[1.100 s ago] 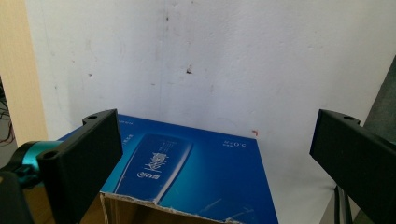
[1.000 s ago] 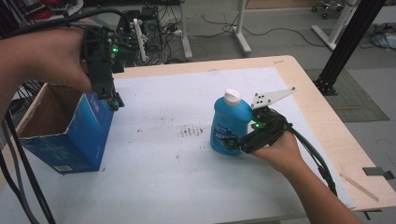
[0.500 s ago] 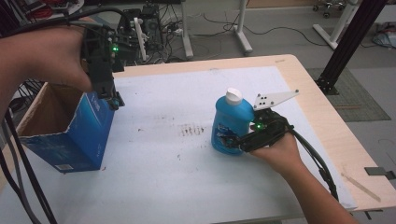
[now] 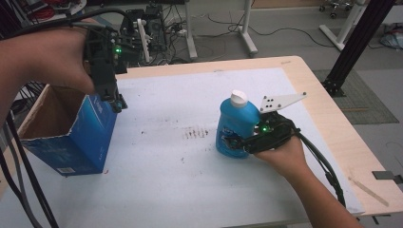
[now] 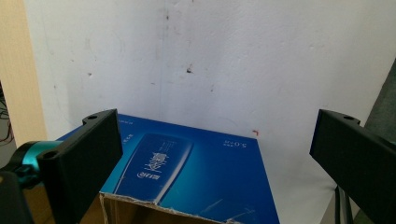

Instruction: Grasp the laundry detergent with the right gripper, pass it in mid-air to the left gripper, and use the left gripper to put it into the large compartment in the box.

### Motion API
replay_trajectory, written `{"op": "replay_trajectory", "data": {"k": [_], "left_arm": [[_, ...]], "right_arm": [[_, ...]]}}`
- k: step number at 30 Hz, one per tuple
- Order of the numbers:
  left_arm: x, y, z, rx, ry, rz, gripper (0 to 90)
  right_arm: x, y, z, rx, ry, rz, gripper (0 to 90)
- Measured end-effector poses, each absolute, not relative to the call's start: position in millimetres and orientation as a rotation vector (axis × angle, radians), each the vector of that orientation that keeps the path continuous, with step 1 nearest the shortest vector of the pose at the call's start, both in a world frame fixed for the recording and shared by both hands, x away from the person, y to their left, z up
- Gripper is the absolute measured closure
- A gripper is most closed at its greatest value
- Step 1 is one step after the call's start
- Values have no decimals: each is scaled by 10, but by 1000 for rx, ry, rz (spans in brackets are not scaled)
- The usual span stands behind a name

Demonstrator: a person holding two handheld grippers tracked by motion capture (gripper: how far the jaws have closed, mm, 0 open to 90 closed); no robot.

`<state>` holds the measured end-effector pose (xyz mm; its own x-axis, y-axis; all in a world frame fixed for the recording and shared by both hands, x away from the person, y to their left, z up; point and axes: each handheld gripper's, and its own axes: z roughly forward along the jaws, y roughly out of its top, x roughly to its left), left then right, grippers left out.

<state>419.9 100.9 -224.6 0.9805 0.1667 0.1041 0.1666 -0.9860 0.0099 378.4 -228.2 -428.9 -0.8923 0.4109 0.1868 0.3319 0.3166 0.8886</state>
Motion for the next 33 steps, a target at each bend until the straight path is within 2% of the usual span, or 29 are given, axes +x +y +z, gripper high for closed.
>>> {"op": "replay_trajectory", "data": {"k": [33], "left_arm": [[4231, 1007, -2287, 3133, 276, 153, 23]], "right_arm": [[3784, -2259, -4315, 665, 2464, 1672, 393]]}}
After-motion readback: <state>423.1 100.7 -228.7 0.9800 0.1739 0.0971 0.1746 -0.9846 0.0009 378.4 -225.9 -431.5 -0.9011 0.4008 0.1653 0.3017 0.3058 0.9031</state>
